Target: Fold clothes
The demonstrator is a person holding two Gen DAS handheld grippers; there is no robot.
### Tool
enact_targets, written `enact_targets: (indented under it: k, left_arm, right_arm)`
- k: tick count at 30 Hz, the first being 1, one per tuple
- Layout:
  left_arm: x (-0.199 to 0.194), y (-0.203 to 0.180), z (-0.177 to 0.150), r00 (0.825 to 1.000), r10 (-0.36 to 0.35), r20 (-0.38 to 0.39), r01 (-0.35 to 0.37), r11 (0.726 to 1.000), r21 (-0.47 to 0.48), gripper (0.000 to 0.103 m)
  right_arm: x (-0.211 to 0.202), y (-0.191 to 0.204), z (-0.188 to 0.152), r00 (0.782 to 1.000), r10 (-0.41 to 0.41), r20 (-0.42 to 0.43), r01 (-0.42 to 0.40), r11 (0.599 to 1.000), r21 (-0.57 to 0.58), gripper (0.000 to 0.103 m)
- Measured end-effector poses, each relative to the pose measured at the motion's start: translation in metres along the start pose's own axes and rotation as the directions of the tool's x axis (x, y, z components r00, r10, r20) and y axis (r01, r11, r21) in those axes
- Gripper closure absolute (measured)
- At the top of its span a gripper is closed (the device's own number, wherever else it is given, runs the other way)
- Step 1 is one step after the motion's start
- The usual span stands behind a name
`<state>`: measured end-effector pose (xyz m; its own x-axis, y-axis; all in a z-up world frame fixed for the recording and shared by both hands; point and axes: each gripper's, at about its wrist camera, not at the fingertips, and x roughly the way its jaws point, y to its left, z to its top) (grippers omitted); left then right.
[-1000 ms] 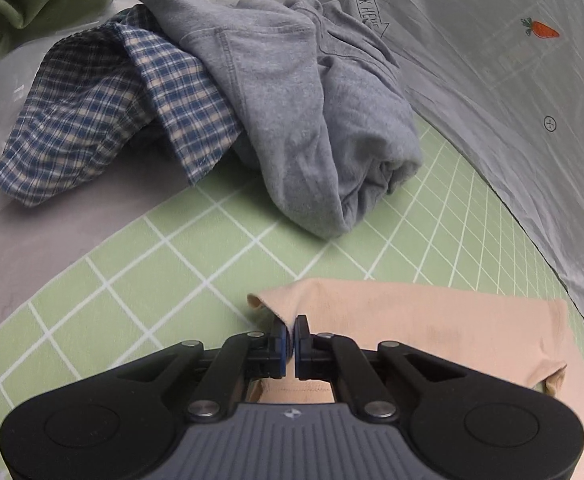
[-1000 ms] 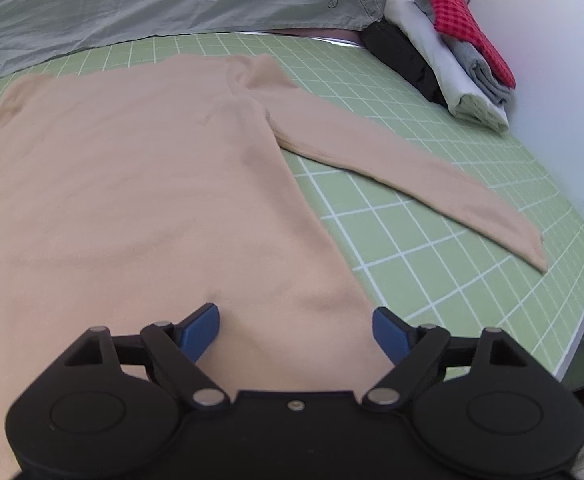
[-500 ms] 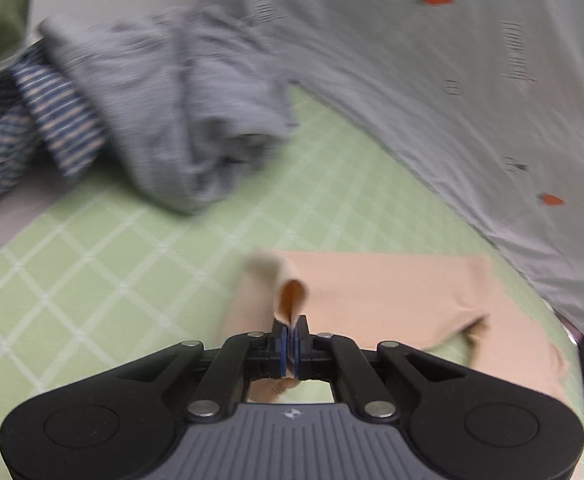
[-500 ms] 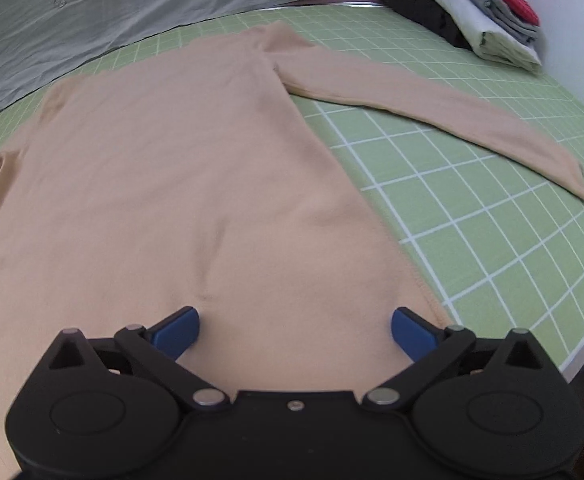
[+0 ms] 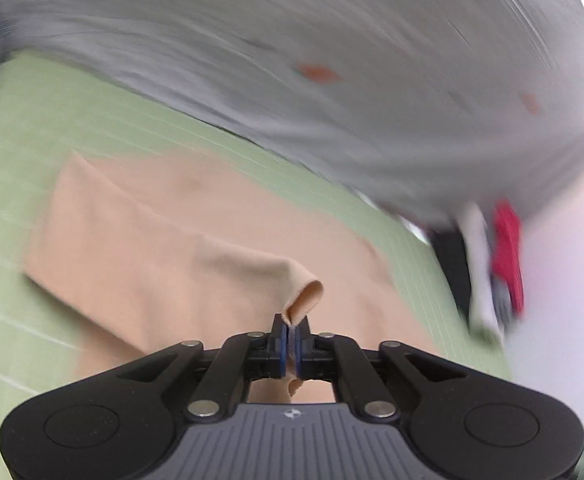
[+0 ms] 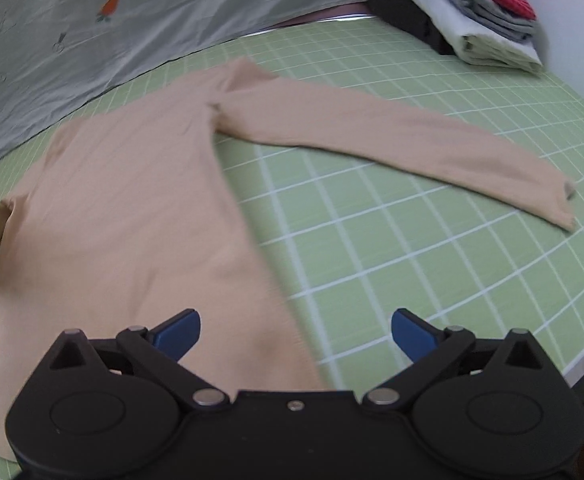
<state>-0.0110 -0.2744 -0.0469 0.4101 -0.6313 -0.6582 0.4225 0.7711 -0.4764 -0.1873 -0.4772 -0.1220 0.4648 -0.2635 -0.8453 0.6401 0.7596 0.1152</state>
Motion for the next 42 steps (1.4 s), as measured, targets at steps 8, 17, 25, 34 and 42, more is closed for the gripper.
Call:
enact_targets:
  k: [8,17,25,34,42]
  left_arm:
    - [0.004,0.007,-0.031,0.938,0.336,-0.085,-0.338,0.941,-0.020,0.029]
    - [-0.062,0.087,-0.028,0.850,0.516,-0.108,-0.526,0.839,-0.137,0.020]
    - [-0.072,0.135,-0.013,0.830,0.540,-0.137,-0.555,0.823,-0.121,0.015]
    - [-0.039,0.168,0.025,0.843,0.515,-0.158,-0.528,0.847,-0.056,0.008]
    - [0.001,0.182,0.053,0.854,0.485,-0.191,-0.494,0.869,-0.004,0.008]
  right_arm:
    - [0.009,-0.013,0.019,0.999,-0.023,0.048,0.027,0.995,-0.096,0.000]
    - [0.019,0.073,0.036,0.991,0.058,0.122,-0.025,0.966,-0.258,0.001]
    - [0.043,0.131,0.028,0.993,0.106,0.054,-0.088,0.960,-0.268,0.010]
    - [0.066,0.173,0.031,0.995,0.099,0.027,-0.089,0.963,-0.255,0.018]
    - [0.077,0.196,0.030,0.994,0.107,-0.007,-0.104,0.941,-0.324,0.045]
